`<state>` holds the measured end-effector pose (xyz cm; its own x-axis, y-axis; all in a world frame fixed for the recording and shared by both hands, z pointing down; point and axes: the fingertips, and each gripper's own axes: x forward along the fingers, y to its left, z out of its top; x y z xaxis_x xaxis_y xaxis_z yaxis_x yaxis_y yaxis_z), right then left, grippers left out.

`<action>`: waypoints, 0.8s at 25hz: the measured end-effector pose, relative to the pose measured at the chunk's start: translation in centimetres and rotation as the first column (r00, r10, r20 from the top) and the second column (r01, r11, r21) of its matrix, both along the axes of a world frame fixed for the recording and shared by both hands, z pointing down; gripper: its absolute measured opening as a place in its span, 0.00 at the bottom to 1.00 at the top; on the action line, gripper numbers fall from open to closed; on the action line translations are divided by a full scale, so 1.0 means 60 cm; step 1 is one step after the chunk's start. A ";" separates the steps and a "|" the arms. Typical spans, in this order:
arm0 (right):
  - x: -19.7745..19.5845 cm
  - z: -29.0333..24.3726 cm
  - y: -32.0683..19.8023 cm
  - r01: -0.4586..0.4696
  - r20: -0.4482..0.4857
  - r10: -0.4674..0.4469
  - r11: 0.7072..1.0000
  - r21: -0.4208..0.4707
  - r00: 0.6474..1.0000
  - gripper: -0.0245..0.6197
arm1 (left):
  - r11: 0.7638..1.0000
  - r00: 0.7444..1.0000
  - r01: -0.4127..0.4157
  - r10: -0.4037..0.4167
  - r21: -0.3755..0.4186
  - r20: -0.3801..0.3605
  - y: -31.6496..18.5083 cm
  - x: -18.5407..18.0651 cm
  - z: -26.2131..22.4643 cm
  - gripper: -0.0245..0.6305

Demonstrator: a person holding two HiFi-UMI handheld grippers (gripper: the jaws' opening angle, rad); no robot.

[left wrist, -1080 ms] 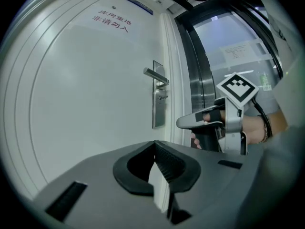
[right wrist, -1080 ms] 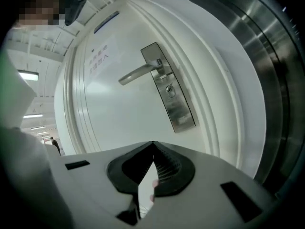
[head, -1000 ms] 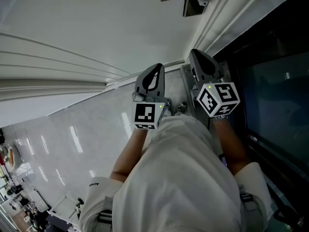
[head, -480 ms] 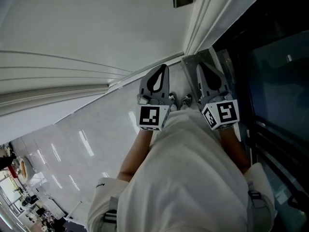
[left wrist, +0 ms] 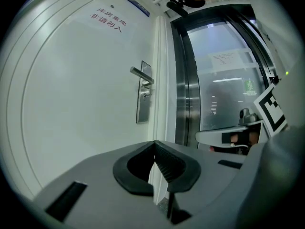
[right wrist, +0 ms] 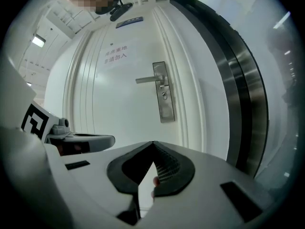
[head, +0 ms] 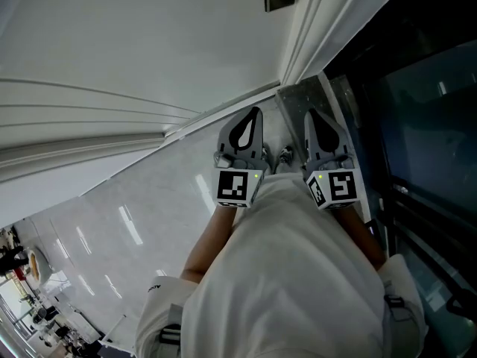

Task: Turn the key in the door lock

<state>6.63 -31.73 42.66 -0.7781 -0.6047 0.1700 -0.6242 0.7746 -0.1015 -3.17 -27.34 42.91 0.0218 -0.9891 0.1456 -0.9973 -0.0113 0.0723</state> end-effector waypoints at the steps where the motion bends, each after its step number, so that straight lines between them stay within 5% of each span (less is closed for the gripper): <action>1: 0.000 -0.001 0.001 -0.003 -0.002 0.003 1.000 0.011 1.000 0.04 | 1.000 1.000 -0.006 0.006 -0.007 -0.003 0.003 0.005 0.005 0.05; 20: 0.018 0.021 -0.007 -0.030 -0.028 0.030 1.000 -0.003 0.999 0.04 | 0.998 1.000 0.004 -0.005 -0.067 -0.012 0.006 0.007 0.044 0.05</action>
